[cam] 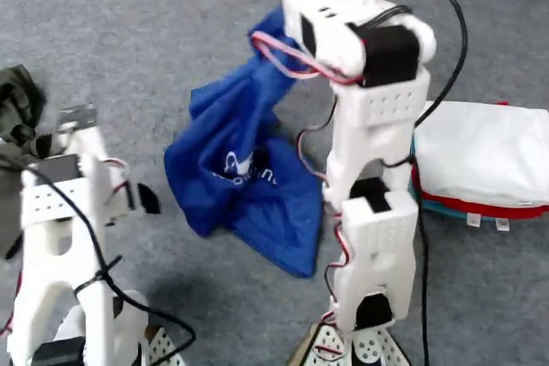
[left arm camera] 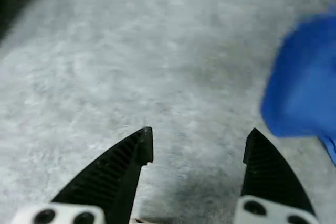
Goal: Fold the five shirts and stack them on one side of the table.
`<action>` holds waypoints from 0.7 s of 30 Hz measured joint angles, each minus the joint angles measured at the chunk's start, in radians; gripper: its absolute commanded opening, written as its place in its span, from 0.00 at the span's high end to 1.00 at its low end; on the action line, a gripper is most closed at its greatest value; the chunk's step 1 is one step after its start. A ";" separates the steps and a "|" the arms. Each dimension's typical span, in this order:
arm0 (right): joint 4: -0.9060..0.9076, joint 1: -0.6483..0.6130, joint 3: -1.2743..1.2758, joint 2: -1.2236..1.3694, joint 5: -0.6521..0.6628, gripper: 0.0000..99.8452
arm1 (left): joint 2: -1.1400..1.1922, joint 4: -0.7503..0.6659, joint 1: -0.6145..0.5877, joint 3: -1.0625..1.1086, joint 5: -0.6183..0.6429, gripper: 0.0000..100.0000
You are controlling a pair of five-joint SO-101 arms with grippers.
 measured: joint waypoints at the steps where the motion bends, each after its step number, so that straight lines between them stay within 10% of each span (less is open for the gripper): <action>1: 0.014 0.020 0.000 0.025 0.005 0.99 | 0.000 0.000 0.035 -0.003 -0.002 0.71; 21: 0.023 0.594 -0.080 0.313 0.252 0.99 | 0.219 -0.206 0.180 -0.126 0.172 0.72</action>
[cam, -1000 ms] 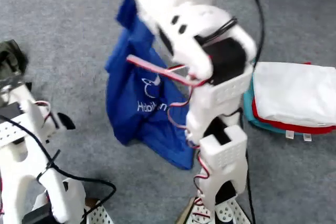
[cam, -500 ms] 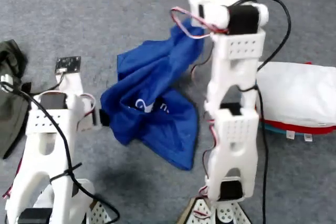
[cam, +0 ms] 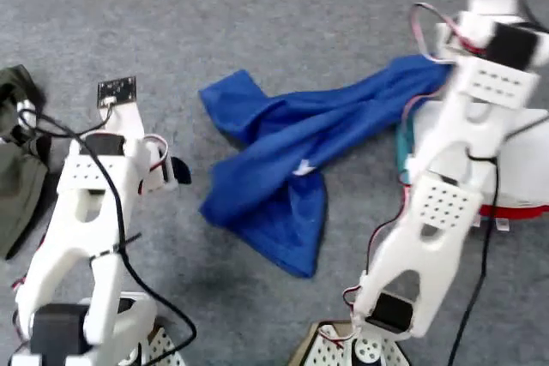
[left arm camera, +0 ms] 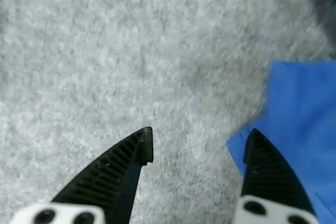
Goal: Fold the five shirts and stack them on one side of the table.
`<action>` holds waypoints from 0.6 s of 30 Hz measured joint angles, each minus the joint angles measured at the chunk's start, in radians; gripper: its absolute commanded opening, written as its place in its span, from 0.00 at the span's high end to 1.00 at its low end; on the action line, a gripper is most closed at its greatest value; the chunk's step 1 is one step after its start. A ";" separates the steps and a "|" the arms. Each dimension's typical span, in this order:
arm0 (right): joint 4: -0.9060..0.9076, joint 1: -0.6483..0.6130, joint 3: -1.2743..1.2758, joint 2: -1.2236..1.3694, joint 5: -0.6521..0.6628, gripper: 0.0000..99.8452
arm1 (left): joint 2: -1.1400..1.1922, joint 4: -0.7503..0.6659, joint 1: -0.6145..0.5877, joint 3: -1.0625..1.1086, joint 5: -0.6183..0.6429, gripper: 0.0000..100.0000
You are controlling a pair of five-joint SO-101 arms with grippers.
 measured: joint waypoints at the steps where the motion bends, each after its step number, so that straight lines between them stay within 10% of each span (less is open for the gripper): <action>1: 0.000 0.012 -0.002 0.000 0.000 0.99 | 0.025 0.000 0.000 -0.028 0.000 0.72; 18: -0.089 0.003 -0.006 0.176 0.002 0.99 | 0.526 0.018 0.279 -0.436 0.164 0.71</action>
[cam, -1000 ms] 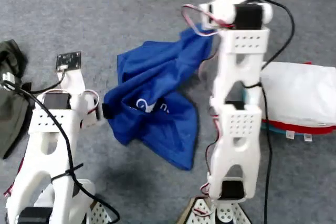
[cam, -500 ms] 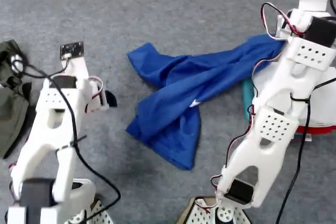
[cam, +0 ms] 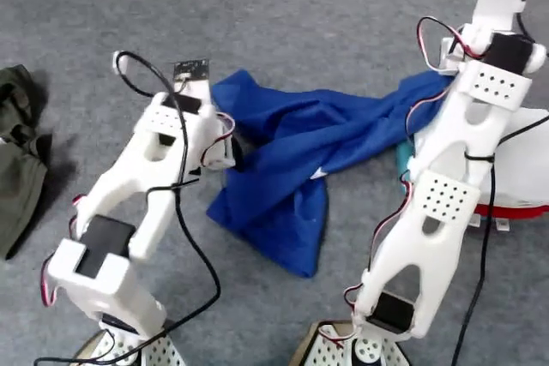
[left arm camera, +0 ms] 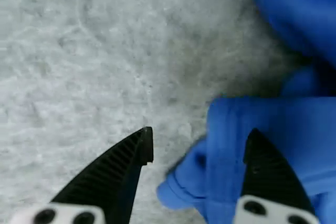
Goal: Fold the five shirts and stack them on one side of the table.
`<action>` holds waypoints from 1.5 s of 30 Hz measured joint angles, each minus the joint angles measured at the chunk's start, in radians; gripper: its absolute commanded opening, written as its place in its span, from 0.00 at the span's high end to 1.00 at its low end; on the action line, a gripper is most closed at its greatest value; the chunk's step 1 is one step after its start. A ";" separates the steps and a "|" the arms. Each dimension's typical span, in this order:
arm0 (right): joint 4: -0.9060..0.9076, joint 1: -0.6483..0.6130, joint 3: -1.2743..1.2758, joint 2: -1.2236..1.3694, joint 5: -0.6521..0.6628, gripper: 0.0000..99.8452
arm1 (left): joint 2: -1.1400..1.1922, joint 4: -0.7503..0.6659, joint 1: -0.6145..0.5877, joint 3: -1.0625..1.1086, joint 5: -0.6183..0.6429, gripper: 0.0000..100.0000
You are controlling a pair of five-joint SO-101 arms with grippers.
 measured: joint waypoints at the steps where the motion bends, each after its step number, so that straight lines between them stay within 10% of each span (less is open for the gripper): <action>1: 0.000 -0.008 0.000 0.003 0.000 0.99 | 0.014 0.017 0.005 -0.021 0.014 0.71; 28: 0.000 -0.031 0.000 0.008 0.000 0.99 | 0.330 0.129 0.023 -0.374 0.295 0.72; 45: 0.000 -0.068 0.000 0.008 0.000 0.99 | 0.330 0.064 0.114 -0.376 0.296 0.96</action>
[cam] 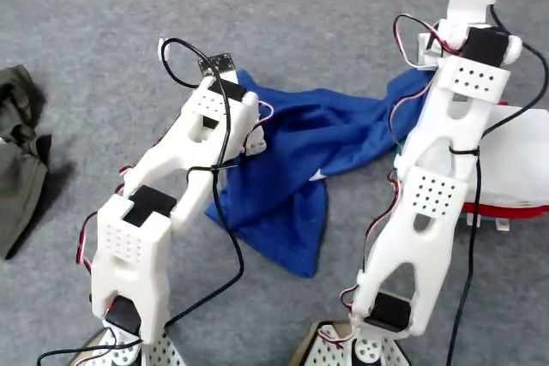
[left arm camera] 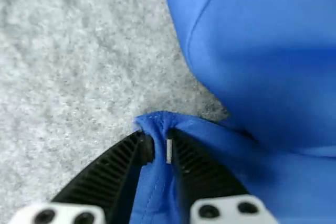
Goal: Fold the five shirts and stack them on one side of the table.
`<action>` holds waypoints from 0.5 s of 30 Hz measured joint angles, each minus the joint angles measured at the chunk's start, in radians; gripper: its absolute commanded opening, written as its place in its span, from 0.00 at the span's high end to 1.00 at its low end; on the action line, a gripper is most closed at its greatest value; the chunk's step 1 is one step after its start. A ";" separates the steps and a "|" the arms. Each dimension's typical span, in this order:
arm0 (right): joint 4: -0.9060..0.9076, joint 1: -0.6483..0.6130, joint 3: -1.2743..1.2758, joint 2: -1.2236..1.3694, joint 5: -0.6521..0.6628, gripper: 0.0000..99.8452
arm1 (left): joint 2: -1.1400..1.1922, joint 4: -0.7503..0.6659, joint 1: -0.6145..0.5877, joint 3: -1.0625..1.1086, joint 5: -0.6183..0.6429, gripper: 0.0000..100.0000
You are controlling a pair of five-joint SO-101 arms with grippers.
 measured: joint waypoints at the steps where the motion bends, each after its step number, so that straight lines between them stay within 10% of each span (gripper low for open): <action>1: 0.000 0.000 0.000 0.000 0.000 0.99 | 0.000 0.000 0.000 0.000 0.000 0.98; 15: 0.081 -0.057 0.000 -0.035 0.002 0.99 | -0.020 0.203 -0.120 -0.239 -0.089 0.98</action>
